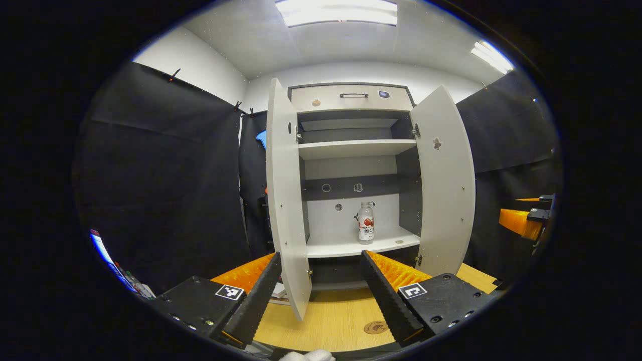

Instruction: Grasp the bottle in the cabinet with the left hand and place it on the coaster, then close the right door with the right hand and the left door with the left hand.

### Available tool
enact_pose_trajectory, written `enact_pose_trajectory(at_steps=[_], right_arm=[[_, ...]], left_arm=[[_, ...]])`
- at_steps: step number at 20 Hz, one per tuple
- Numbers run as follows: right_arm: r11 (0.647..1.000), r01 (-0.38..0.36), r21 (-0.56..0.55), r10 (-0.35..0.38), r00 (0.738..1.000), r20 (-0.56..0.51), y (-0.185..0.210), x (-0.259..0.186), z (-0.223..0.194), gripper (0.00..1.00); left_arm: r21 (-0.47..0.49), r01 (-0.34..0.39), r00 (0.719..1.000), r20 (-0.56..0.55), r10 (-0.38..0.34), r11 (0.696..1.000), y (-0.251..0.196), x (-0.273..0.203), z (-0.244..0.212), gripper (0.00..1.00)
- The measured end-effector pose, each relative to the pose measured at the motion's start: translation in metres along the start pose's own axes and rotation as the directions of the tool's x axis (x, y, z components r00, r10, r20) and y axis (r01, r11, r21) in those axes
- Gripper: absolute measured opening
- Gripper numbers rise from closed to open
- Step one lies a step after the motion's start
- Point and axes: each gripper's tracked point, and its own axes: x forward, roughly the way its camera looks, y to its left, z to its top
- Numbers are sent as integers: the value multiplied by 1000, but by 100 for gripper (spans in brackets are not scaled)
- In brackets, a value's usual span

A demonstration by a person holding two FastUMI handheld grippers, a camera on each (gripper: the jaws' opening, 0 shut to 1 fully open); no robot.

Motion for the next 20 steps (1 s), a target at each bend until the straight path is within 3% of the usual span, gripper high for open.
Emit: enact_pose_trajectory(at_steps=[6,10,20], right_arm=[[1000,6,-7,-6,1000,-3,-1,-1,1,99],[1000,-4,-22,3,1000,-26,-14,9,-3,99],[1000,-3,4,3,999,-33,-87,39,2,99]], left_arm=[[17,19,1000,1,-19,1000,-7,7,-1,96],[-4,30,999,-9,-30,1000,-28,36,-8,96],[-30,57,998,20,-57,998,-126,193,-26,96]])
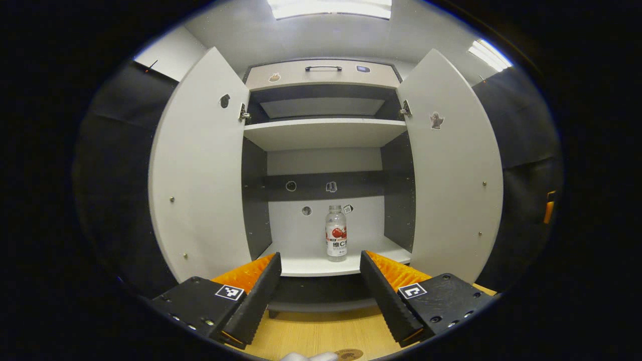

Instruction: Grasp the bottle in the cabinet with the left hand and place it on the coaster, then close the right door with the right hand and the left door with the left hand.

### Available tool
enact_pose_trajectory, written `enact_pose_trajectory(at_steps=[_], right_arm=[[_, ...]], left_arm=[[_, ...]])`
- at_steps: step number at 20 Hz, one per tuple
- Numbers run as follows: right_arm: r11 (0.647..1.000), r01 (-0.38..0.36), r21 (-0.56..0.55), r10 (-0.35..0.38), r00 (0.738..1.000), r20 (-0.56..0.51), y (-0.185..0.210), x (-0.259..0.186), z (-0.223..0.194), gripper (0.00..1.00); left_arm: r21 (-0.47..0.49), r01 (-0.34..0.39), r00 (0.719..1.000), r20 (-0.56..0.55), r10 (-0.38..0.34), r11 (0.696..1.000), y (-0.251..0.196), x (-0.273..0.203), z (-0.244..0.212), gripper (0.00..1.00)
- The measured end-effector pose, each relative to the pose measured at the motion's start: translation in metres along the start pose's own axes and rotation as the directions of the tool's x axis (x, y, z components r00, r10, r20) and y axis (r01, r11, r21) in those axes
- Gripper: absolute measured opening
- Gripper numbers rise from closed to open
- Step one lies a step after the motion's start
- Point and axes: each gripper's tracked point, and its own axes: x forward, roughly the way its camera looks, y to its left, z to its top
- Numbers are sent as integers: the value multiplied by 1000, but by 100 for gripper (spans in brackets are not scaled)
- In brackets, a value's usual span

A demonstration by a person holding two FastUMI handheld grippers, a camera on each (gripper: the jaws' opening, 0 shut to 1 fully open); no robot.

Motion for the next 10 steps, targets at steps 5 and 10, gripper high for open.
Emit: enact_pose_trajectory(at_steps=[5,10], right_arm=[[999,49,4,-49,999,11,-41,18,6,99],[997,76,5,-76,997,0,-62,39,8,99]], left_arm=[[24,20,1000,-25,-19,1000,-33,92,-16,96],[55,5,1000,-17,-4,998,-41,177,-18,96]])
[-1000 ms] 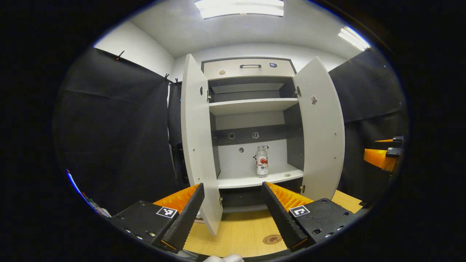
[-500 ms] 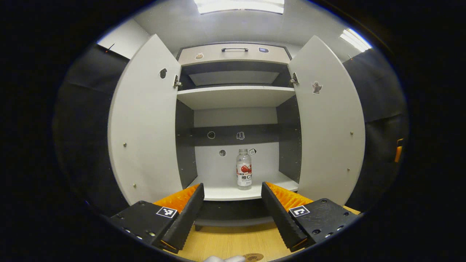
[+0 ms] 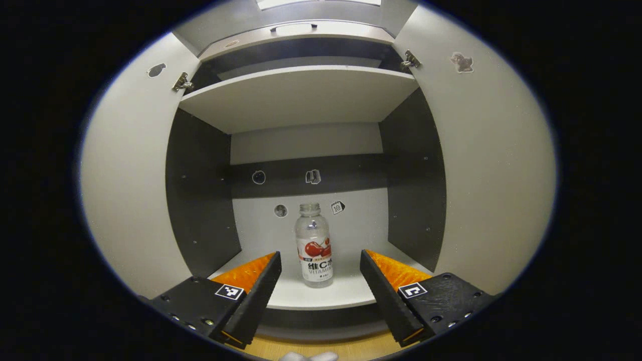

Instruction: Grasp the bottle in the cabinet with the left hand and place it on the coaster, then close the right door with the right hand and the left door with the left hand.

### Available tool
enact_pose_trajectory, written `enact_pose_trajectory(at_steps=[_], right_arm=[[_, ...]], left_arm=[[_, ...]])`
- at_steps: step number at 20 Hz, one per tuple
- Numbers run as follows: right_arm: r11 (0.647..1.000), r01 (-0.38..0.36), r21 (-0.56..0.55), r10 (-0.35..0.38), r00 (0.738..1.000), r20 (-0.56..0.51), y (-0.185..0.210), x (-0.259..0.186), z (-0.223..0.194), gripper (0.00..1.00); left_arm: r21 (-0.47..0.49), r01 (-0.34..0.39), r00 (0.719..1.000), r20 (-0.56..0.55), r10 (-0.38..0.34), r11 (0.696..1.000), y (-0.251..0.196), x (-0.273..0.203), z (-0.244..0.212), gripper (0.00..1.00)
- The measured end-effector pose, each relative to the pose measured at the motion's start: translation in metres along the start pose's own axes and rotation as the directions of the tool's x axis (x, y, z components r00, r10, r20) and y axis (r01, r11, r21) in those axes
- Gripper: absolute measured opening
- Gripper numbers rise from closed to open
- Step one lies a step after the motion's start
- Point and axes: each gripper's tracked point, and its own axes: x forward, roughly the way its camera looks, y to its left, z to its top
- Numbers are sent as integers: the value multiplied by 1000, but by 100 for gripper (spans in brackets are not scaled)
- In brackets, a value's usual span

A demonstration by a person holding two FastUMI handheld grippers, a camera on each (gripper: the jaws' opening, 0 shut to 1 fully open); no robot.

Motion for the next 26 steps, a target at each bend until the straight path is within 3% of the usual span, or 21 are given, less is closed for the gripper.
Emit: enact_pose_trajectory(at_steps=[2,8,18,21,26], right_arm=[[1000,4,-5,-4,1000,-4,-1,8,1,99],[1000,-7,-20,7,1000,-2,0,26,7,99],[1000,-13,-12,13,1000,-24,1,44,0,99],[1000,-16,-4,16,999,-33,1,46,-2,99],[1000,-24,-8,24,999,-25,5,40,2,99]], left_arm=[[38,-17,1000,19,16,999,2,30,6,96],[31,-56,998,33,55,998,15,87,19,96],[-4,-39,995,-90,38,999,11,128,-20,96],[-15,-37,995,-90,35,999,13,129,-20,81],[-39,-10,996,-84,6,999,11,124,-13,78]])
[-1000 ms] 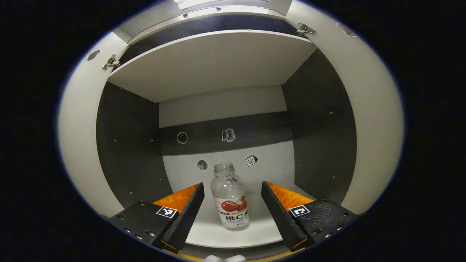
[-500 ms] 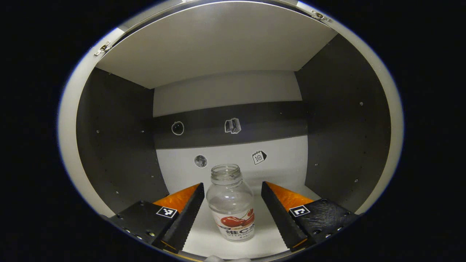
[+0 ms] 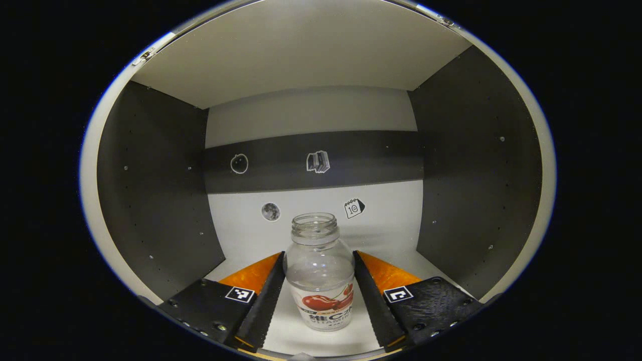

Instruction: Grasp the bottle in the cabinet with the left hand and place it on the coaster, then close the right door with the right hand and the left door with the left hand.

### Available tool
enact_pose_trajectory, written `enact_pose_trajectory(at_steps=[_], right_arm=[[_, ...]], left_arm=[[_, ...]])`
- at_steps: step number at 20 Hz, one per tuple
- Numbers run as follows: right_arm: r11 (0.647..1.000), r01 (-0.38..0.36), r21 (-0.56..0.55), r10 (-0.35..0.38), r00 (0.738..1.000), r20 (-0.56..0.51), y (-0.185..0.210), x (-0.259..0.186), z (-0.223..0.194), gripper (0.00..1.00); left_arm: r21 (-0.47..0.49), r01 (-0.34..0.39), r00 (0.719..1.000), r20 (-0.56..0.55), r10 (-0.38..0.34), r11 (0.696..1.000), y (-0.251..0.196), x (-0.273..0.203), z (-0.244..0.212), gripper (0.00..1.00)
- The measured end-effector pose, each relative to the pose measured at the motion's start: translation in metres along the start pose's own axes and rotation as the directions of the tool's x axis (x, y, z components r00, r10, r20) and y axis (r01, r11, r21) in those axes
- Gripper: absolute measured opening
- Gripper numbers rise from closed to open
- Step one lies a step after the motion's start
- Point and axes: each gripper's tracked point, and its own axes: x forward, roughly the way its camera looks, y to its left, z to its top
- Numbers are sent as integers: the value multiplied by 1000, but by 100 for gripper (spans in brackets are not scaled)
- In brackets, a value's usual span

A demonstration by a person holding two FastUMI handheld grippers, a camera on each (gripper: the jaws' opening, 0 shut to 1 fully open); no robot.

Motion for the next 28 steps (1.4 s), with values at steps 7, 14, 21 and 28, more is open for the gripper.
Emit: enact_pose_trajectory(at_steps=[7,14,21,28], right_arm=[[999,-44,15,43,999,27,19,-12,2,99],[998,-49,40,48,998,28,34,-29,-9,99],[998,-18,53,16,1000,27,41,-51,-20,99],[998,4,56,-5,1000,5,35,-60,-31,99]], left_arm=[[-5,47,997,65,-47,999,6,-74,44,78],[3,80,993,92,-80,997,12,-166,60,78],[-9,79,996,44,-79,997,14,-245,6,78],[-55,108,994,-10,-109,993,5,-289,-85,81]])
